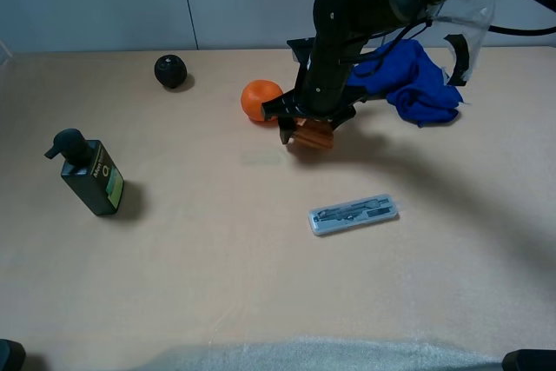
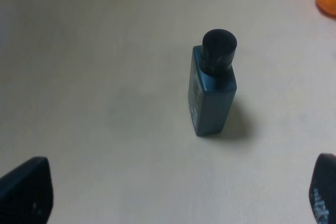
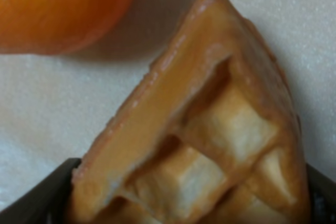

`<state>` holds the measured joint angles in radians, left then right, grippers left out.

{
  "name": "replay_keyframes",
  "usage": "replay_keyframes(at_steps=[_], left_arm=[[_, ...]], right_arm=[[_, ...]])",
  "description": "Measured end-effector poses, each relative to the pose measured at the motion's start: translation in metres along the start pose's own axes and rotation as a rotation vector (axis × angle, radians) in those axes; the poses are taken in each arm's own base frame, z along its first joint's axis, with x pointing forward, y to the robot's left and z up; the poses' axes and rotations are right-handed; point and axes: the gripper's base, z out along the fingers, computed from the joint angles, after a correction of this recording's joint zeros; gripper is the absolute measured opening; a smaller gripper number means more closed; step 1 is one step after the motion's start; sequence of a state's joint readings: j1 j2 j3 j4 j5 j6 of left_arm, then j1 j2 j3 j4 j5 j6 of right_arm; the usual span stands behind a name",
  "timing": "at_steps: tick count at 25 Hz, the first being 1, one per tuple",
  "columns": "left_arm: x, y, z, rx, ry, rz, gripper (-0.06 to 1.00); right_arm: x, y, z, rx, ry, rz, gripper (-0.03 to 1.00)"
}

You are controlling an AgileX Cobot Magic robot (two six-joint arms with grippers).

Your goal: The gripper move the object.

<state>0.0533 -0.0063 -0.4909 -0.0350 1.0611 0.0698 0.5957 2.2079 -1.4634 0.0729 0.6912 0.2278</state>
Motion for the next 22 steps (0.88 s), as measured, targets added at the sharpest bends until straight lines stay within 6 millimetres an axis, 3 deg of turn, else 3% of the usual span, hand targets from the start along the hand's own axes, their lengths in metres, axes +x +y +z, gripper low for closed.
replay_keyframes(at_steps=[2, 5, 16, 22], left_arm=[[0.0, 0.0, 0.0, 0.0, 0.0, 0.0, 0.99], [0.0, 0.0, 0.0, 0.0, 0.0, 0.0, 0.99], [0.0, 0.0, 0.0, 0.0, 0.0, 0.0, 0.99], [0.0, 0.0, 0.0, 0.0, 0.0, 0.0, 0.99]], right_arm=[[0.0, 0.0, 0.0, 0.001, 0.0, -0.001, 0.64], [0.0, 0.0, 0.0, 0.002, 0.002, -0.002, 0.68], [0.001, 0.0, -0.002, 0.005, 0.014, -0.003, 0.69], [-0.001, 0.0, -0.026, 0.015, -0.006, -0.024, 0.69]])
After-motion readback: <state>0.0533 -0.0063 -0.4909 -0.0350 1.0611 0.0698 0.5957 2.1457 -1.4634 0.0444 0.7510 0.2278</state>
